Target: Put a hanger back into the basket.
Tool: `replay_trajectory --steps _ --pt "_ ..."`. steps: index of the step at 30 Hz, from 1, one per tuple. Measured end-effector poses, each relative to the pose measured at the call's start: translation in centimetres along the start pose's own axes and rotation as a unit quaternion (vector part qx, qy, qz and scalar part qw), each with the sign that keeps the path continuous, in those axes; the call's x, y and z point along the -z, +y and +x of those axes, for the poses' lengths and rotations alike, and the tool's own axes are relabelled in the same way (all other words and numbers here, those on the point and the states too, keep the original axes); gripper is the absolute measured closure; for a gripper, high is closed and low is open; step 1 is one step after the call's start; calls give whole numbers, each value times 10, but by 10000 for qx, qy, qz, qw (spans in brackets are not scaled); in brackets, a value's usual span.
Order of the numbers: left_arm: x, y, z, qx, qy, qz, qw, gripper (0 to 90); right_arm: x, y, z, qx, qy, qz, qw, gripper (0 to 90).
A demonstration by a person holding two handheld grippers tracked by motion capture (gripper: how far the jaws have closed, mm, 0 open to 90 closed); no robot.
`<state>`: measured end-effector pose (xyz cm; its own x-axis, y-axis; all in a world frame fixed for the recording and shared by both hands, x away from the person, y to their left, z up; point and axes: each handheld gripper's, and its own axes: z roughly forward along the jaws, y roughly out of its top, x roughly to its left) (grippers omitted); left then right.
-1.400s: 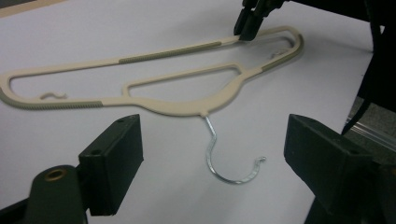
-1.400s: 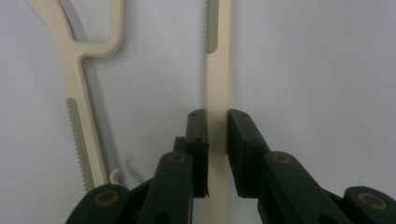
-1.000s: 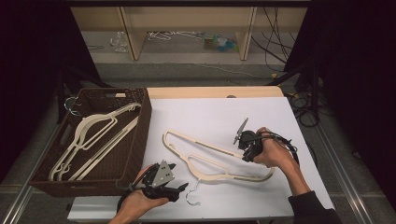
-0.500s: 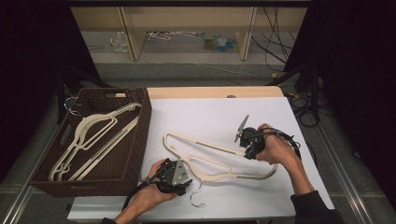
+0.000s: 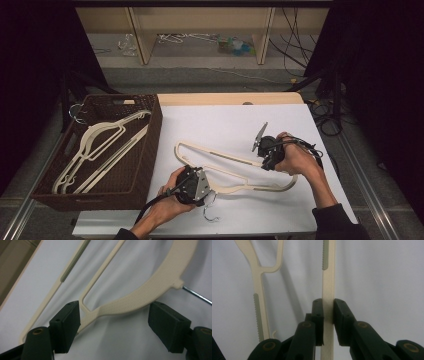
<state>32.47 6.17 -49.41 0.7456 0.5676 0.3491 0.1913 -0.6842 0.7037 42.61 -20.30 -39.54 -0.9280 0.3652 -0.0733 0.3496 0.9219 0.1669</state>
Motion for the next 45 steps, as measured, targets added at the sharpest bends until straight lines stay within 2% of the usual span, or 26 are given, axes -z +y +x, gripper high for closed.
replay_trajectory --steps 1,2,3,6,7,8,11,12,14,16,19,23,28,29,31,32,36,37,38,39,40,41,42,43,44,45 --pt "3 -1 -9 629 -420 -205 9969 314 -1 -1 0 -53 52 -51 10000 793" --pt "7 -1 -19 1320 -527 -269 9895 331 -3 -1 -1 -12 153 -101 9998 792" --pt "6 11 15 -1250 -520 -400 9900 390 -5 -2 -2 44 235 -152 9996 793" --pt "8 12 18 -1335 -663 -435 9879 432 -9 -4 -3 62 322 -159 9993 793" --pt "9 10 18 -1477 -838 -541 9840 540 -12 -6 -5 43 395 -194 9990 793" --pt "9 10 18 -1477 -838 -541 9840 564 -12 -6 -5 43 395 -194 9990 793" --pt "13 12 16 -1802 -976 -711 9762 612 -16 -8 -6 55 482 -179 9987 794" --pt "16 15 17 -2021 -982 -740 9716 642 -18 -9 -7 85 560 -172 9982 795" --pt "18 16 17 -2062 -1002 -788 9702 671 -19 -9 -8 79 560 -176 9982 796" --pt "23 20 19 -2205 -1069 -948 9648 698 -19 -12 -10 57 632 -251 9977 798" --pt "31 26 23 -2244 -965 -1158 9628 748 -19 -16 -11 -37 744 -365 9966 775" --pt "37 33 26 -2338 -999 -1191 9598 796 -5 -20 -12 -335 624 -681 9952 607" --pt "43 40 31 -2179 -1002 -1192 9635 813 20 -22 -7 -474 555 -1227 9897 543" --pt "47 43 32 -2087 -982 -1159 9661 820 30 -24 -6 -719 366 -1386 9871 518" --pt "49 46 34 -2090 -998 -1191 9655 828 35 -25 -6 -770 326 -1452 9859 504" --pt "54 51 40 -2068 -1006 -1207 9657 831 42 -27 -5 -805 250 -1693 9820 476" --pt "59 59 48 -1951 -1102 -1259 9664 846 57 -31 -2 -951 23 -2008 9750 438" --pt "62 60 50 -1796 -1048 -1230 9704 846 57 -31 -2 -951 23 -2008 9750 438" --pt "65 61 55 -1559 -988 -1195 9755 849 63 -33 0 -1014 -117 -2166 9709 414" --pt "65 61 55 -1559 -988 -1195 9755 850 67 -34 2 -1090 -184 -2300 9669 403" --pt "67 62 57 -1532 -1012 -1194 9757 850 67 -34 2 -1090 -184 -2300 9669 403" --pt "71 60 57 -1126 -908 -1034 9841 851 71 -36 2 -1138 -209 -2478 9619 401" --pt "75 62 62 -908 -939 -1012 9863 854 79 -39 3 -1196 -191 -2643 9568 371" --pt "75 62 62 -908 -939 -1012 9863 854 79 -39 3 -1196 -191 -2643 9568 371" --pt "79 63 66 -680 -965 -996 9880 854 84 -41 5 -1243 -320 -2797 9515 354" --pt "81 64 69 -559 -973 -1002 9886 855 87 -42 6 -1257 -312 -2765 9522 338"
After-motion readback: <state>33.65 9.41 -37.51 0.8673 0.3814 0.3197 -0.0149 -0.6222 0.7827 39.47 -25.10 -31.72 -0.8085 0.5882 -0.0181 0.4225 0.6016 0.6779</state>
